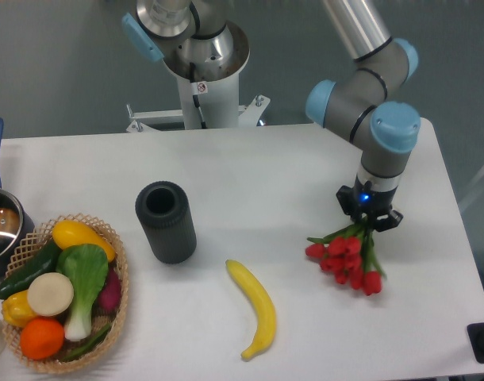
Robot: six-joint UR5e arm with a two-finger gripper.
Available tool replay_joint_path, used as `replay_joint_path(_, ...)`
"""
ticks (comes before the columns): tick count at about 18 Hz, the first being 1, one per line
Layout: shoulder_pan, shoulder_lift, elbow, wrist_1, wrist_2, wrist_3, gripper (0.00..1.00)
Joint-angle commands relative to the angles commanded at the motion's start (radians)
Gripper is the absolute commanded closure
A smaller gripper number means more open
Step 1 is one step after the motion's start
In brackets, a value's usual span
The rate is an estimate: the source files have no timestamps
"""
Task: Pick up the flowers from the table
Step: 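Lift the gripped tulips up off the table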
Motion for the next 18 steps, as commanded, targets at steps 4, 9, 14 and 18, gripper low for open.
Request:
replay_joint_path(4,0.000,0.008,0.057,-0.050,0.006,-0.011,1.00)
replay_joint_path(9,-0.006,0.020,0.182,-0.210,0.011,-0.081,1.00)
replay_joint_path(14,-0.008,0.028,0.222,-0.236,0.014,-0.080,1.00)
replay_joint_path(18,-0.006,0.028,0.268,-0.304,0.035,-0.075,1.00)
